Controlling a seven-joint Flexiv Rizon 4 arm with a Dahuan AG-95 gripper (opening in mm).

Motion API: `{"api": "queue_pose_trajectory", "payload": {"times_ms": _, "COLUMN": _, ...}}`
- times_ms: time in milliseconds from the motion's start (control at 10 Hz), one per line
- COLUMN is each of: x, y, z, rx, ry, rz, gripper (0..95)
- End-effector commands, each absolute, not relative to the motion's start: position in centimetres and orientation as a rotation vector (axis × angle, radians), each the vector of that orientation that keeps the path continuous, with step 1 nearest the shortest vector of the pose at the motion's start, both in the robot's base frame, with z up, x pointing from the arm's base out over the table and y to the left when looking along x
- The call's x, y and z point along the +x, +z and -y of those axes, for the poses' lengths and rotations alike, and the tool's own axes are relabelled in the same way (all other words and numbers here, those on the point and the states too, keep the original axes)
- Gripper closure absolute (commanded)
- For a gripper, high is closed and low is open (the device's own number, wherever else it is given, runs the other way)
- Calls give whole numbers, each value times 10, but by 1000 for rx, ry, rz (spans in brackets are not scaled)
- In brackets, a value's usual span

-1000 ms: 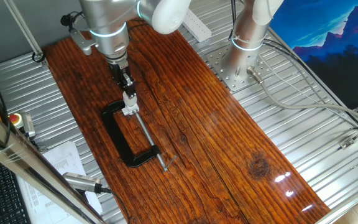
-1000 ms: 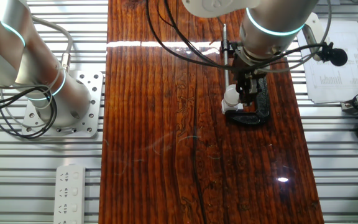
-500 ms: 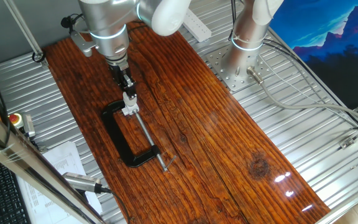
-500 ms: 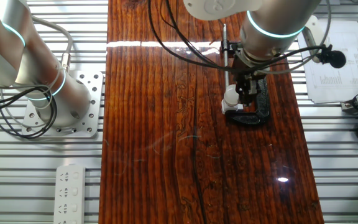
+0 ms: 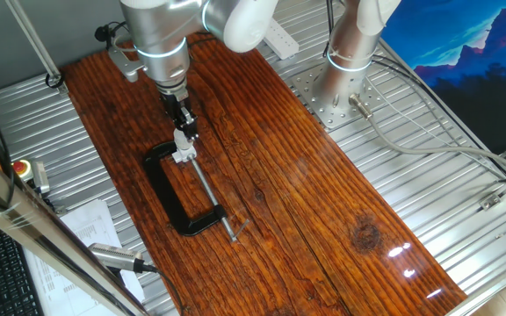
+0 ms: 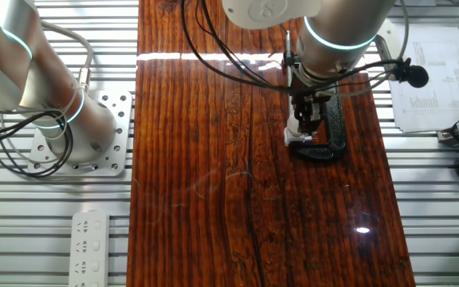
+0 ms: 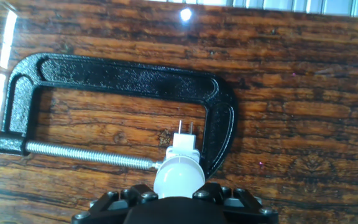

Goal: Take out the light bulb by rotating it

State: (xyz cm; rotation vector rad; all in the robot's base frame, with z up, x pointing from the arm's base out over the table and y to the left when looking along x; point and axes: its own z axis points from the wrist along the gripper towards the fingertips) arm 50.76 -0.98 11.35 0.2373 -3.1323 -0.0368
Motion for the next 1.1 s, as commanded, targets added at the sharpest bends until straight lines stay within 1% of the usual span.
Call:
{"api": "queue_pose_trajectory", "payload": {"times_ms": 100, "x": 508, "y": 111, "z": 10, "rx": 236, "ry": -36, "rz": 3134, "gripper": 380}}
{"api": "queue_pose_trajectory", "payload": {"times_ms": 1000, "x": 509, "y": 102, "z": 10, "rx": 219, "ry": -27, "rz": 3136, "gripper": 380}}
{"api": "queue_pose_trajectory", "payload": {"times_ms": 1100, "x": 509, "y": 101, "z": 10, "rx": 213, "ry": -25, "rz": 3137, "gripper": 570}}
